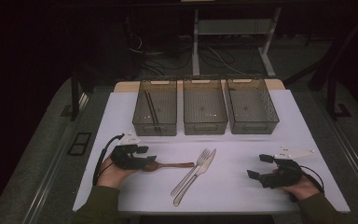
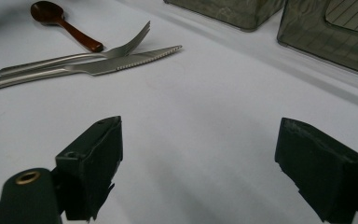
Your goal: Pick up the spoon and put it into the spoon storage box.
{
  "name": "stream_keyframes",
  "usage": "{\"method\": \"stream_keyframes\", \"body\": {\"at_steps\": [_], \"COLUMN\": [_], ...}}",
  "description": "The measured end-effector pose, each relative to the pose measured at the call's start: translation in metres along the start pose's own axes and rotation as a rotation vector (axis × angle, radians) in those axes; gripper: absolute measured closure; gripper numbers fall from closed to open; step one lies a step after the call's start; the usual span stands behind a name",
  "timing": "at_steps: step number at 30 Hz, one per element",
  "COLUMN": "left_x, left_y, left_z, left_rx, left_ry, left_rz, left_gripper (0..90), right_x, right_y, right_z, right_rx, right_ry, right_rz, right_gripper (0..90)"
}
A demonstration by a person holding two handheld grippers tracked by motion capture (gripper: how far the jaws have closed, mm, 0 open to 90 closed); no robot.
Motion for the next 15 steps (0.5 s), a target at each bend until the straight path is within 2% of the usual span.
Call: {"method": "stream_keyframes", "body": {"at_steps": [3,5,6,10,15], "left_x": [-0.006,-0.01,-0.01,-0.006,0.003], "left_y": [-0.003,-0.004,-0.003,0.002,0.011], "left_z": [-0.009,-0.013,-0.014,-0.015,-0.015], "left_rx": [0.016,0.011,0.008,0.006,-0.002], "left_ry": [-0.008,-0.028,-0.041,-0.042,-0.008], "left_rz": [0.015,0.016,0.012,0.011,0.014], "left_gripper": [35.4,30.3,29.8,28.0,28.5], "right_x": [0.0,0.0,0.0,0.0,0.001], "right_y": [0.001,0.002,0.003,0.003,0.002], "right_z": [0.0,0.0,0.0,0.0,0.0], "right_rx": [-0.003,-0.007,-0.006,-0.012,-0.01], "right_ry": [0.0,-0.001,0.001,0.0,0.003], "right_rz": [0.003,0.004,0.003,0.001,0.0], "right_gripper": [15.3,15.4,15.3,15.3,15.4]}}
Point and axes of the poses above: each handheld gripper's, and its own axes: x roughly forward along the jaws, z roughly out of its top, y roughly to its left, the point moved 4 cm from there along x, roughly forward along the jaws, and after that the axes turned 15 degrees about -z, right-handed, at the moved point
